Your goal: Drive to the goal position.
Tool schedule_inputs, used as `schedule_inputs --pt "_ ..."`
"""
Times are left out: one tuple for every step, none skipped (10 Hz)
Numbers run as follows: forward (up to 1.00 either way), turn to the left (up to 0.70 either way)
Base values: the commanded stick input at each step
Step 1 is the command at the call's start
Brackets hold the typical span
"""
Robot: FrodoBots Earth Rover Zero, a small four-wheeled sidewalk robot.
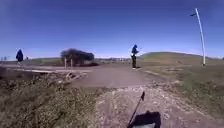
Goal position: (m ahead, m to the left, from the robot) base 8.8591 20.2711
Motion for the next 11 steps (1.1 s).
schedule_inputs --pt "1.00 0.00" --pt "1.00 0.00" --pt "1.00 0.00" --pt "1.00 0.00" --pt "1.00 0.00" --pt "1.00 -0.40" --pt "1.00 -0.40" --pt "1.00 -0.29" --pt "1.00 -0.13" --pt "1.00 0.00" --pt "1.00 0.00"
